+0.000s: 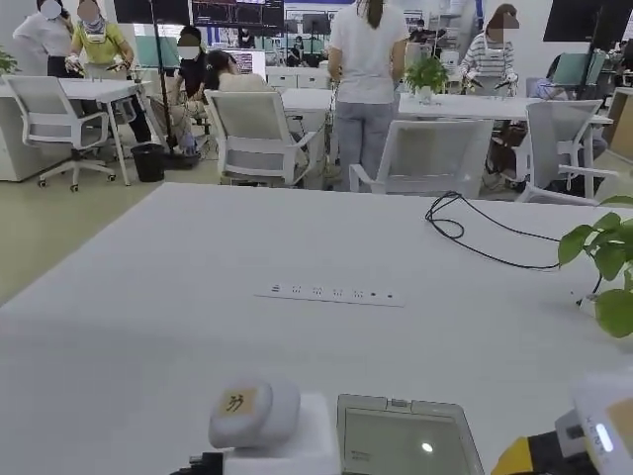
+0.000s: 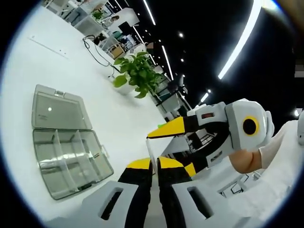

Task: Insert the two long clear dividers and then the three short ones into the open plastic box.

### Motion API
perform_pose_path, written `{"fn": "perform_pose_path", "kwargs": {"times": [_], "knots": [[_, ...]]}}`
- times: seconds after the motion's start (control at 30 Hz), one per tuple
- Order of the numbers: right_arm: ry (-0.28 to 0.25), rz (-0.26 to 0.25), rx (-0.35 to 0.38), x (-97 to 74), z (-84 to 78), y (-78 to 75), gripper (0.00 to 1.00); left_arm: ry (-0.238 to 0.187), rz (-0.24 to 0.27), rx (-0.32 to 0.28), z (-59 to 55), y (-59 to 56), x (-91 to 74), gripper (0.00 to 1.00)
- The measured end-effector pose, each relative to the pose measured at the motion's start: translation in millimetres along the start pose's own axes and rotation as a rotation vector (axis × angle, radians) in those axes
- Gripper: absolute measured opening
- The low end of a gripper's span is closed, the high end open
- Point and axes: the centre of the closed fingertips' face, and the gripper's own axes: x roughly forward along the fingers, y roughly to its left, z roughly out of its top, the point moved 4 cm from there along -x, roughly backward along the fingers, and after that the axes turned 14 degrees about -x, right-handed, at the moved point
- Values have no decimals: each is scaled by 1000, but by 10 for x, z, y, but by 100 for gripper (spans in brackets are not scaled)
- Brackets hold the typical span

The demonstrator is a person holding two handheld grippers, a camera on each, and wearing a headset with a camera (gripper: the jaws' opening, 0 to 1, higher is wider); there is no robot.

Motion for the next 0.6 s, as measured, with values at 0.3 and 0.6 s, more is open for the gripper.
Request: {"fn": "perform_pose_path", "kwargs": {"times": [0.3, 0.6], "knots": [[-5, -8, -9, 4, 15, -7, 35, -11, 1, -16, 4, 7, -16, 0], [-112, 11, 92, -150, 59, -95, 34, 8, 4, 130, 20, -19, -60, 0]]}}
